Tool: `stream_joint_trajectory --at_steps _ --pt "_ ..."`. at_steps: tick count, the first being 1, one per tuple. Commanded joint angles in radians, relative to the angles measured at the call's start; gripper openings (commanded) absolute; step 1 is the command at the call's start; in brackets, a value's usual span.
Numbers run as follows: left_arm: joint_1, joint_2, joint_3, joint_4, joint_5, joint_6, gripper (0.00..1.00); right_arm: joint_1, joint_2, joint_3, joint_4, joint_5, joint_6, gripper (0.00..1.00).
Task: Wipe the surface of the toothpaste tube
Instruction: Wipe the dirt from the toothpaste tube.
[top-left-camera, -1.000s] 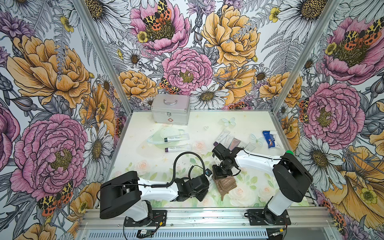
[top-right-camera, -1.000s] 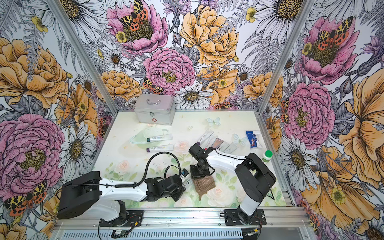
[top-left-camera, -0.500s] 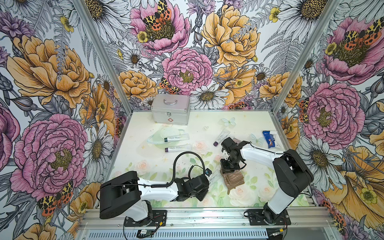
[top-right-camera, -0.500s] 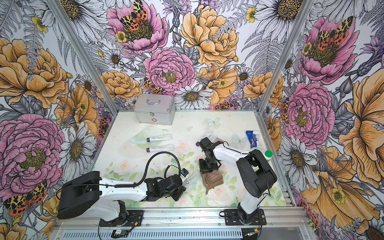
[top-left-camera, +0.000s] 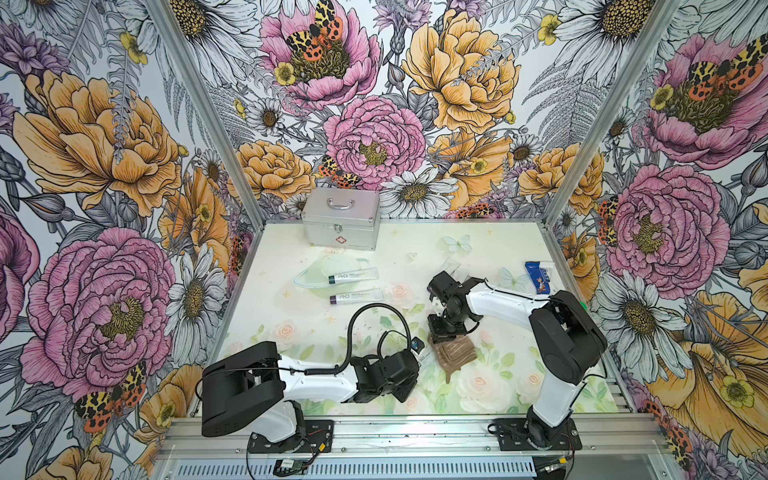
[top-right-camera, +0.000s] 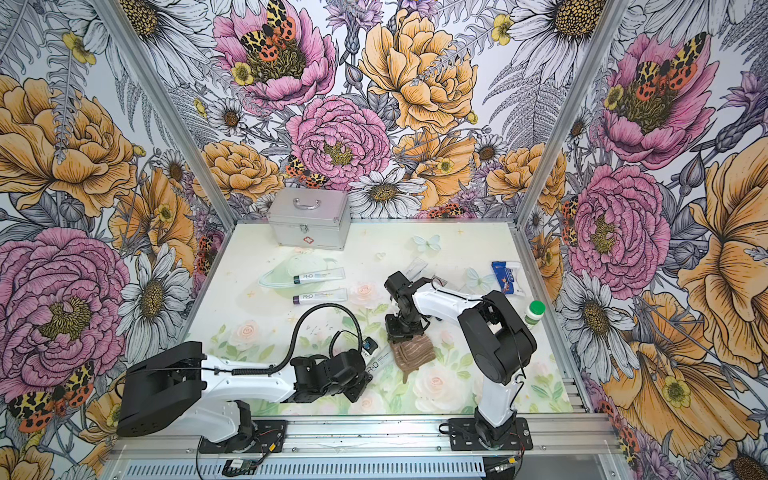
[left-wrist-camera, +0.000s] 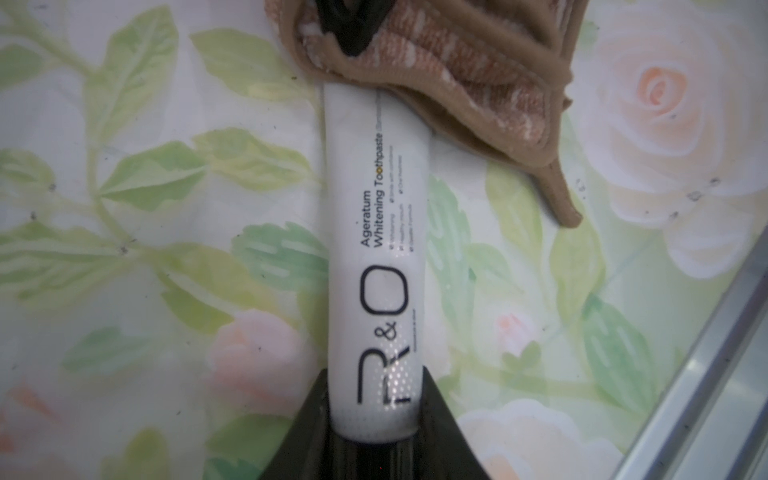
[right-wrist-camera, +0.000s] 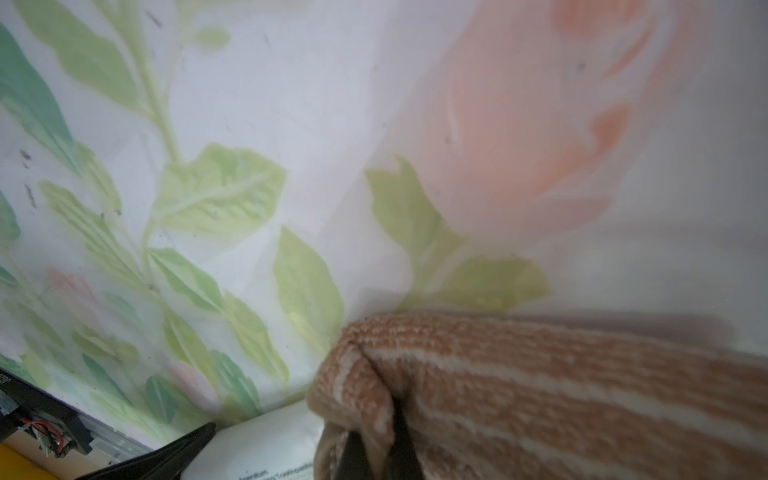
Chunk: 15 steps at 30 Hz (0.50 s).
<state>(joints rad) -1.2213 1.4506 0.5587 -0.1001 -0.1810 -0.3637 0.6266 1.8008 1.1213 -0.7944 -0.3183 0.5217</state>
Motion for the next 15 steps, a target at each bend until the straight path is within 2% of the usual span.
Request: stream_joint_trajectory --at_steps 1,9,15 --pt "-0.004 0.013 0.020 0.008 -0.053 0.016 0.29 0.061 -0.006 -0.034 0.029 -0.049 0.034 0.00" --pt "-0.004 0.008 0.018 0.006 -0.058 0.017 0.29 0.131 -0.077 -0.149 0.060 -0.091 0.090 0.00" --pt "-0.005 0.007 0.020 0.004 -0.058 0.018 0.29 0.074 -0.049 -0.179 0.043 0.013 0.048 0.00"
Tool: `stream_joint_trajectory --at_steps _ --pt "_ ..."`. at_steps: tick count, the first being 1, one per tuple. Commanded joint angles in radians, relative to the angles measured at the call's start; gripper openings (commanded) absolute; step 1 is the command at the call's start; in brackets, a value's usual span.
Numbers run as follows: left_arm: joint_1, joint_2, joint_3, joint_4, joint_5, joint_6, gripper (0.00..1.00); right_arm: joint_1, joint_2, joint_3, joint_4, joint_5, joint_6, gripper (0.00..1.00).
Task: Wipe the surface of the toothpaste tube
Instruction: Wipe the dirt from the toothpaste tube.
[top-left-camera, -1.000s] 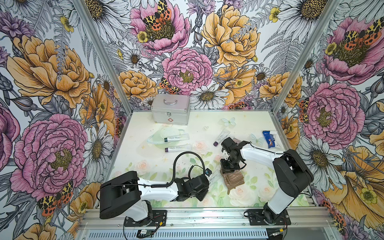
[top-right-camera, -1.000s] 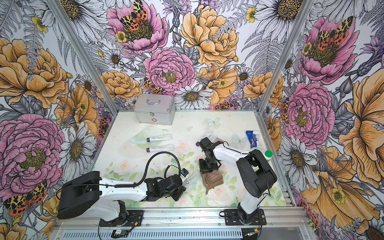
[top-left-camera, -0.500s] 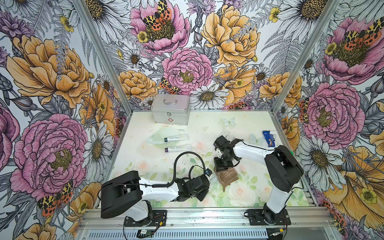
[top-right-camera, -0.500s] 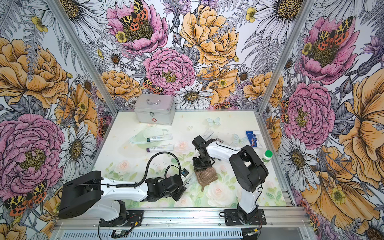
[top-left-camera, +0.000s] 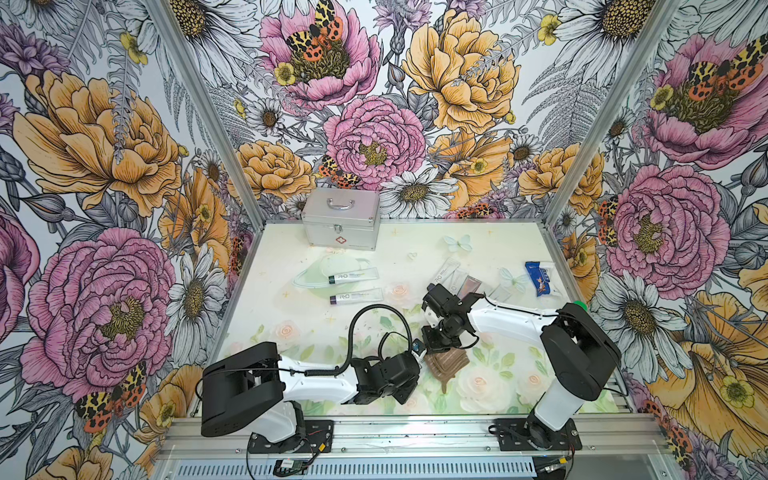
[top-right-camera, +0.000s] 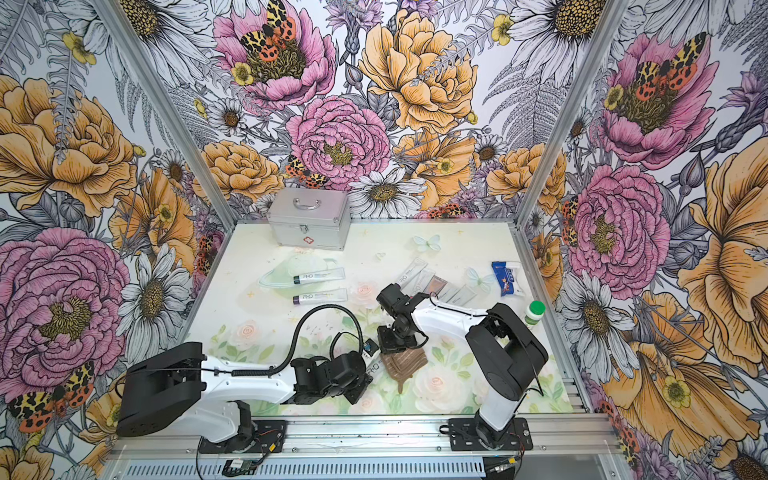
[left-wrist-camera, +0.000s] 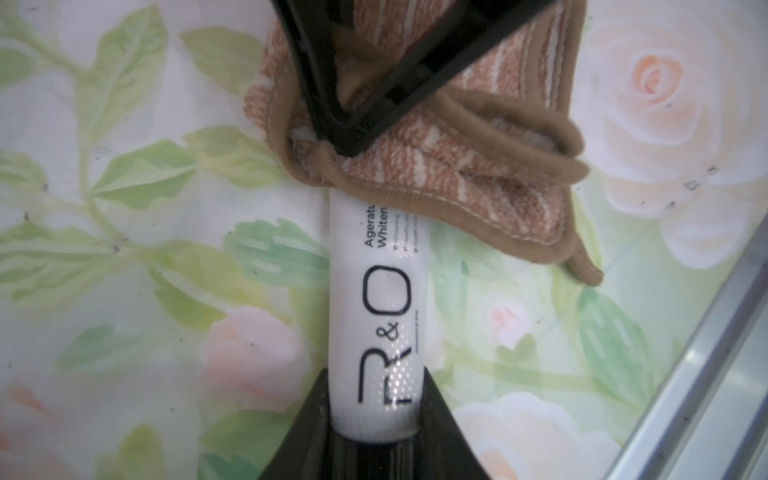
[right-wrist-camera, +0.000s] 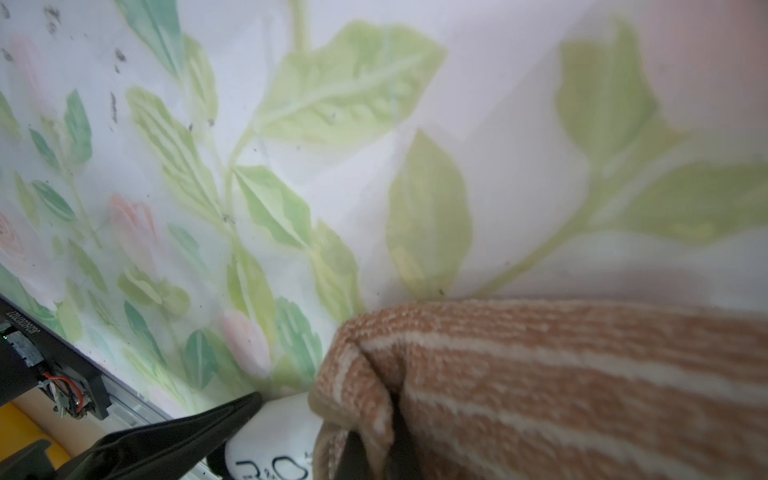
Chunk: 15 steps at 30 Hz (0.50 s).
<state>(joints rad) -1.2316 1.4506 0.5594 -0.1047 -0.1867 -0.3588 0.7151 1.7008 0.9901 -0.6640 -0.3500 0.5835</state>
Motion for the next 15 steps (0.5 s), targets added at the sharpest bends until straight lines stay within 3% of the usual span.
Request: stream_joint_trajectory --at_steps 1,10,15 --pt "0.005 0.003 0.018 0.008 -0.054 0.013 0.29 -0.029 0.064 -0.042 -0.103 0.085 -0.030 0.00" --pt "0.003 -0.013 0.008 0.004 -0.059 0.003 0.29 -0.121 0.081 -0.037 -0.161 0.254 -0.099 0.00" --pt "0.002 -0.008 0.010 0.005 -0.056 0.003 0.29 -0.135 0.051 -0.055 -0.164 0.267 -0.097 0.00"
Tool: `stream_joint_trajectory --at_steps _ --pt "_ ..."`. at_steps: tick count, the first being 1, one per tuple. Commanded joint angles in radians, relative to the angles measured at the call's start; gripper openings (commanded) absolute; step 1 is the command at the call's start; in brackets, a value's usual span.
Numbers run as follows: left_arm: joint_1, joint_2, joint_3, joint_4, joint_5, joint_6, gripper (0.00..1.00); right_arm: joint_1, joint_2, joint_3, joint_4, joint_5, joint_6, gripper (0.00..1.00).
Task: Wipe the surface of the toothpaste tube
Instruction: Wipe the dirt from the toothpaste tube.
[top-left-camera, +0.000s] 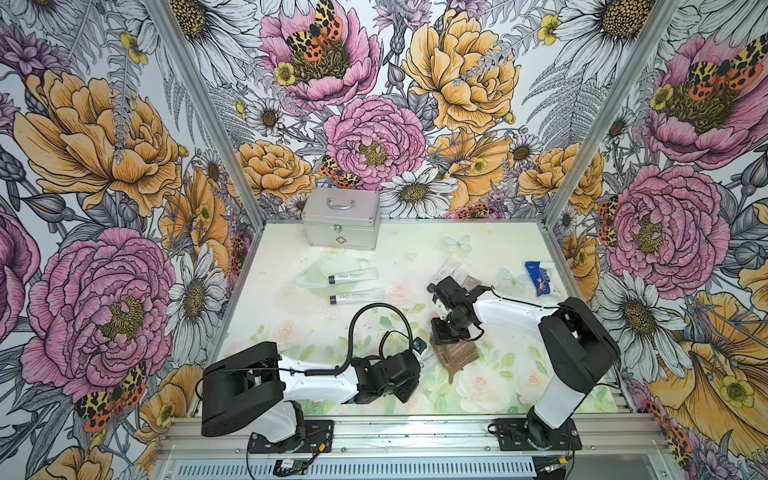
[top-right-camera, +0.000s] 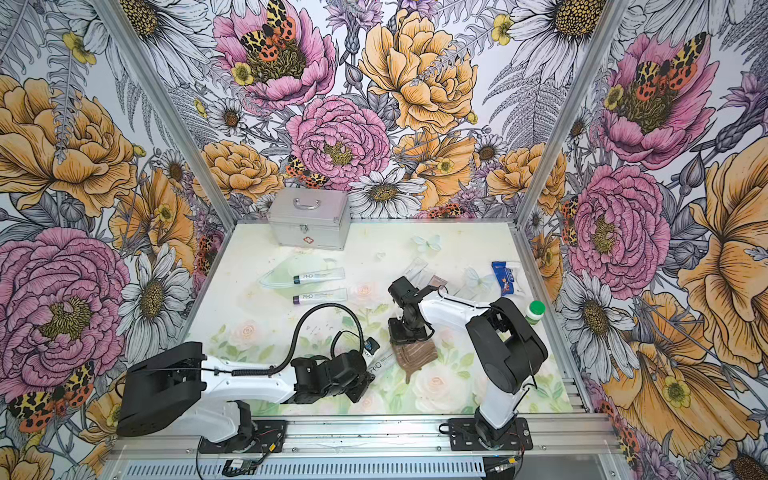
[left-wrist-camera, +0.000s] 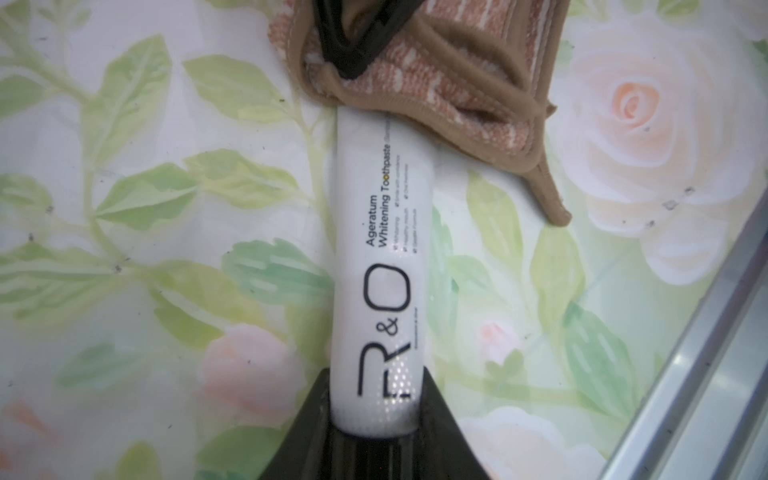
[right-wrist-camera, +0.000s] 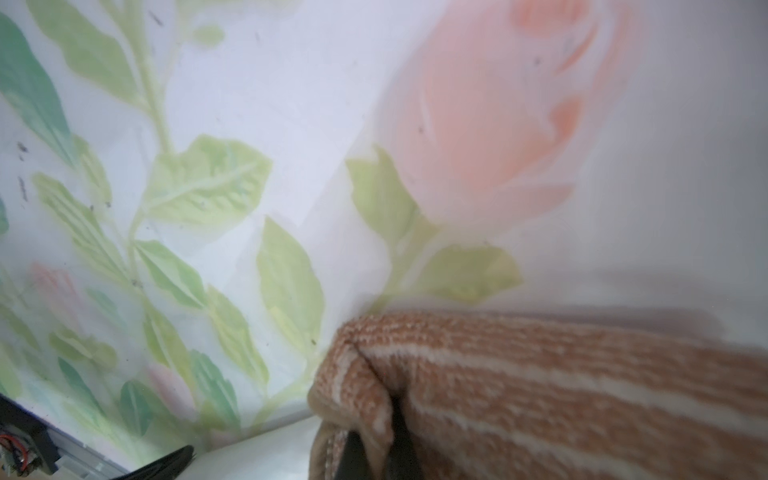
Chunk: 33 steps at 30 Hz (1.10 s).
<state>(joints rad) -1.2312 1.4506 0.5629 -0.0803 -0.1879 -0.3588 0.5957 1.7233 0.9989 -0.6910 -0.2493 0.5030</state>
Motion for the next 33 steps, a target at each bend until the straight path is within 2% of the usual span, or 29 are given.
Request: stream_joint_trajectory --at_steps 1,6,12,23,28,33 --pt "0.002 -0.007 0.008 -0.019 -0.054 0.003 0.29 -0.015 0.020 -0.065 -0.139 0.166 -0.015 0.00" --pt "0.002 -0.004 0.009 -0.020 -0.058 0.004 0.29 0.009 -0.052 -0.065 -0.136 0.064 0.015 0.00" --pt "0.003 0.012 0.021 -0.020 -0.058 0.010 0.29 0.111 -0.072 -0.050 -0.117 -0.036 0.072 0.00" --pt "0.004 0.014 0.023 -0.018 -0.058 0.015 0.29 0.218 -0.037 0.008 -0.074 -0.102 0.126 0.00" --pt "0.004 0.017 0.025 -0.017 -0.056 0.017 0.29 0.204 -0.021 0.010 -0.079 -0.069 0.111 0.00" --pt "0.004 0.007 0.021 -0.018 -0.055 0.017 0.29 0.073 0.027 -0.030 -0.086 0.022 0.055 0.00"
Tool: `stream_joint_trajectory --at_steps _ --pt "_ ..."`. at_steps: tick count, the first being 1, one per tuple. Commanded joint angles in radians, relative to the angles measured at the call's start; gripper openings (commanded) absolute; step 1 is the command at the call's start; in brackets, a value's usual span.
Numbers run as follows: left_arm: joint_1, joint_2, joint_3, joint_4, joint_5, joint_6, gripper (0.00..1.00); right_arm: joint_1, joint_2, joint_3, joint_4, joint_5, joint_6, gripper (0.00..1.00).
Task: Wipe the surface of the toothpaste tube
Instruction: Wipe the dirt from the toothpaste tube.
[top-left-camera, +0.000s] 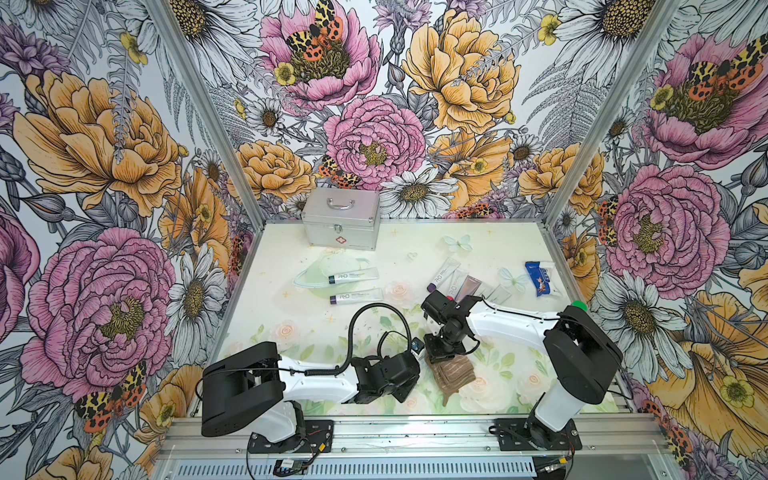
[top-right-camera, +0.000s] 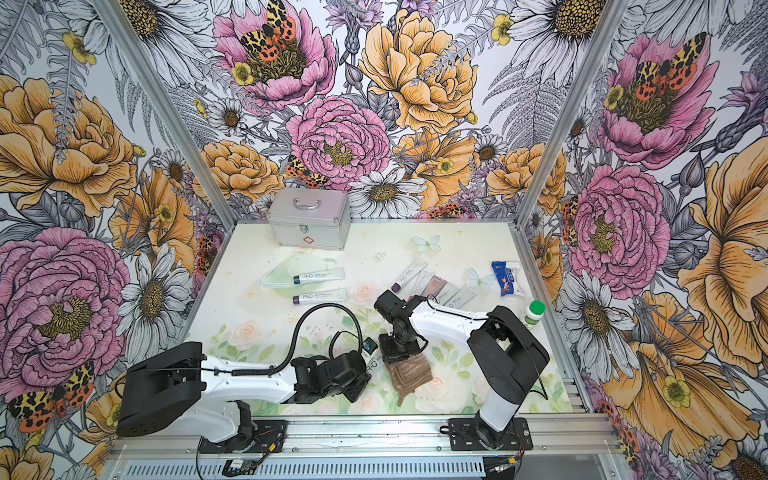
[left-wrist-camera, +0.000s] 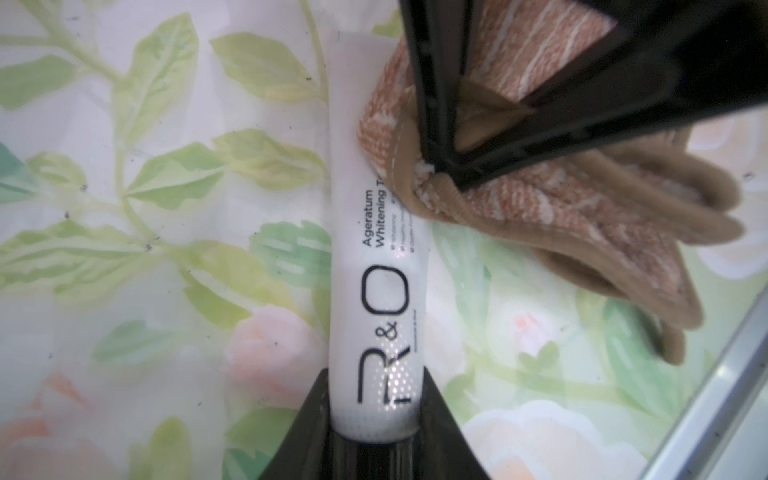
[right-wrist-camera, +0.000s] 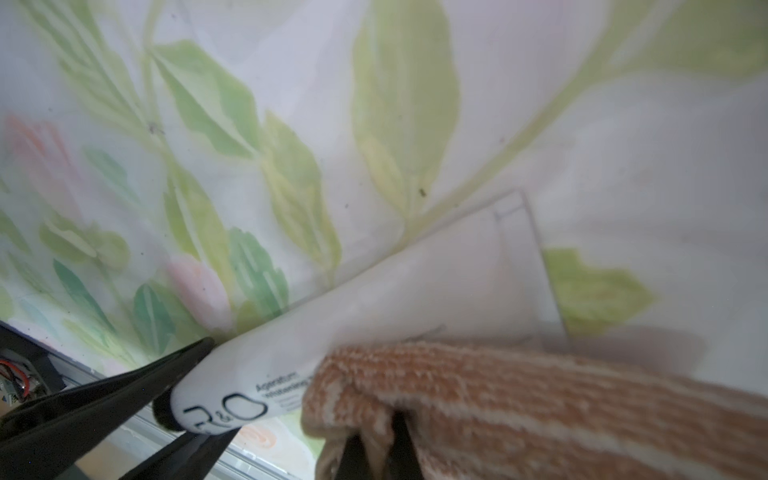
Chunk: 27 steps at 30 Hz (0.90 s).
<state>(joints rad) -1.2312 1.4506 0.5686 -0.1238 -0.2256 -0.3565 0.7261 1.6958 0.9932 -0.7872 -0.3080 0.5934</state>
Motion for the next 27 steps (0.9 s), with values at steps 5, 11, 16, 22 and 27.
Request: stream_joint_trajectory --at_steps 5,11,16,22,27 --pt "0.004 -0.002 0.008 0.026 -0.019 0.011 0.29 -0.143 0.046 -0.015 -0.003 0.103 -0.076 0.00" --pt "0.004 0.003 0.010 0.028 -0.019 0.011 0.29 -0.151 -0.008 0.081 -0.014 0.021 -0.064 0.00" --pt "0.004 0.008 0.013 0.029 -0.015 0.014 0.29 -0.135 0.054 0.157 -0.014 -0.017 -0.062 0.00" --pt "0.004 0.008 0.014 0.030 -0.018 0.014 0.29 -0.087 0.121 0.176 -0.009 -0.016 -0.061 0.00" --pt "0.004 0.013 0.016 0.030 -0.017 0.018 0.29 -0.029 0.099 0.122 0.013 -0.040 -0.033 0.00"
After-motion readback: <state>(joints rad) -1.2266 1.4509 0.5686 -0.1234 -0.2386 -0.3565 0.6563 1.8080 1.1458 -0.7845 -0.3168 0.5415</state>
